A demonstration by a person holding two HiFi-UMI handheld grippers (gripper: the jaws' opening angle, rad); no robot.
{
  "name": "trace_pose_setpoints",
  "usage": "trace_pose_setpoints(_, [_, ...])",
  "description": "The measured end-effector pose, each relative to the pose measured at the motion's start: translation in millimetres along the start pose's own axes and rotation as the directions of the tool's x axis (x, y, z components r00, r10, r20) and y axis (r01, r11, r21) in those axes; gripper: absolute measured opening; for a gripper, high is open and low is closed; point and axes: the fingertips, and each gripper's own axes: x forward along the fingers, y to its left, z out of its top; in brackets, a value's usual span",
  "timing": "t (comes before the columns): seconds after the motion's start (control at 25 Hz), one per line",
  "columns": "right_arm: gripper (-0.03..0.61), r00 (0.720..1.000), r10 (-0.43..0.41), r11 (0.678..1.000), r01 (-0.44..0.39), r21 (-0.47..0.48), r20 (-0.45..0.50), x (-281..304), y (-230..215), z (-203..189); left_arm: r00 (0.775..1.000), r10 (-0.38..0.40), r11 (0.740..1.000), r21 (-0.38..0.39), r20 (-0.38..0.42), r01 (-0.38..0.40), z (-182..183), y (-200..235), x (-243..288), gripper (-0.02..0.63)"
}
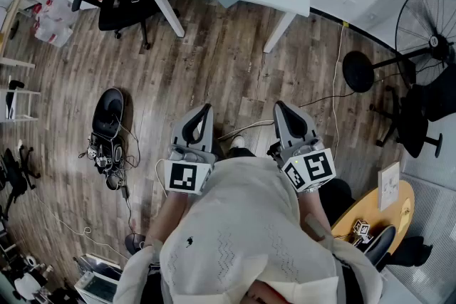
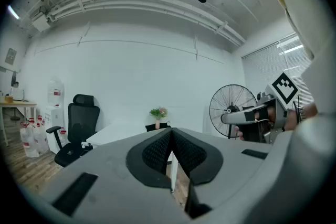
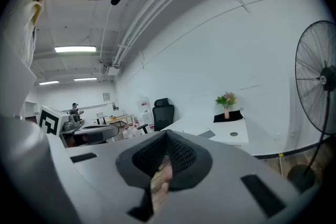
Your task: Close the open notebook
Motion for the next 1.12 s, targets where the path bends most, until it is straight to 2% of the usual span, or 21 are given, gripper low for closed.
trace_pose_setpoints(0.12, [0.0,1.0,0.02,1.0,-0.02,-0.001,0.015,-11.3,3.6,1.9,0.999,0.014,0.999,0.051,0.034,-0.016,7.2,-6.8,-5.1,0.012])
trace_pose_setpoints(0.36, [0.0,0.999,0.048,0.999,-0.048,-0.002,0.017,-21.4,9.1,-1.4,0.999,0.042,0.999,0.031,0.017,-0.042,8.9,-21.1,-19.5,0.012])
trace_pose_setpoints(0.56, [0.0,0.997,0.075,0.997,-0.075,-0.006,0.014,-23.8,17.7,-2.7,0.998,0.052,0.996,0.068,0.034,-0.054,5.6,-19.7,-24.9,0.012])
trace_pose_setpoints(0.84, [0.0,0.993,0.114,0.993,-0.114,0.015,-0.006,-22.5,22.6,-13.4,0.997,0.077,0.996,0.046,0.014,-0.077,4.5,-22.0,-30.5,0.012])
trace_pose_setpoints(1.12, [0.002,0.987,0.163,0.986,-0.162,0.024,-0.017,-0.6,30.7,-16.1,0.994,0.109,0.994,0.029,0.022,-0.11,4.4,-0.3,-26.9,0.012])
